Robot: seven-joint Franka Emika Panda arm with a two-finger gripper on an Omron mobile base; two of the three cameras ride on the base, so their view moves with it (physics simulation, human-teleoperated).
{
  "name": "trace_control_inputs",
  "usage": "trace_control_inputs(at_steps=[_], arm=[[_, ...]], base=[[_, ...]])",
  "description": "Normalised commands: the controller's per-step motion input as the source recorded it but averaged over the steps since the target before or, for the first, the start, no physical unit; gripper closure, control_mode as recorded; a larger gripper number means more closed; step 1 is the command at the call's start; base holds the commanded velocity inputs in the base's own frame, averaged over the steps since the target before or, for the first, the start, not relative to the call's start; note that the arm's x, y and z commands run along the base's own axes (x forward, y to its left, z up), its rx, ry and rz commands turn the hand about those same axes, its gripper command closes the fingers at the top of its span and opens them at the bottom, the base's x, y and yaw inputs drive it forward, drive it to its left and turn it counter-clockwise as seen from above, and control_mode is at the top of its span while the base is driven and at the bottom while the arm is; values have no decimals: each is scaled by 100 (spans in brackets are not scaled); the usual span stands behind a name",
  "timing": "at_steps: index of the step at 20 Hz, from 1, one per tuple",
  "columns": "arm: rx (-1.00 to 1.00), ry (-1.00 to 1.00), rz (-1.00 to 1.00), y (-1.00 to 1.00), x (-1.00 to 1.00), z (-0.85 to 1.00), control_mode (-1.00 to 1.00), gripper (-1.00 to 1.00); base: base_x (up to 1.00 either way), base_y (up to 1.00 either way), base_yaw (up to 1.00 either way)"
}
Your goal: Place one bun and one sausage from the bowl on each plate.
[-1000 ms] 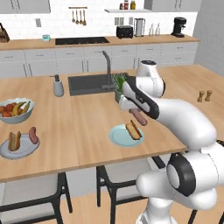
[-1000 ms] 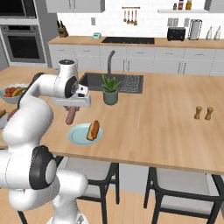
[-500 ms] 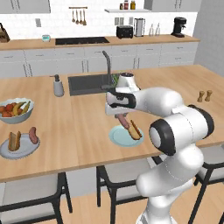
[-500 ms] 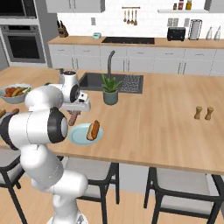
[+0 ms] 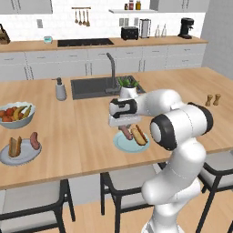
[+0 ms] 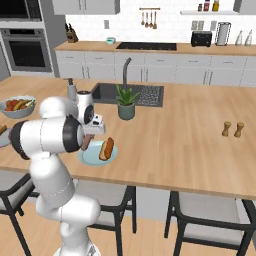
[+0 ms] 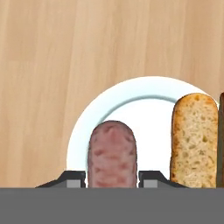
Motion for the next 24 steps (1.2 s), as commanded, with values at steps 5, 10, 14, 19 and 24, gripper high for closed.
trace_control_inputs(at_steps=[5,10,14,19,24], arm=[[0,2,0,0,-1,-49,-100,100],[0,1,0,0,-6,-28,-100,100],[0,1,0,0,0,-23,-100,100],[0,0,0,0,16,-29,-100,-100],[0,0,0,0,8,-3,-100,-100]], base=[[0,0,0],[0,0,0],[0,0,0],[0,0,0],[0,0,0]])
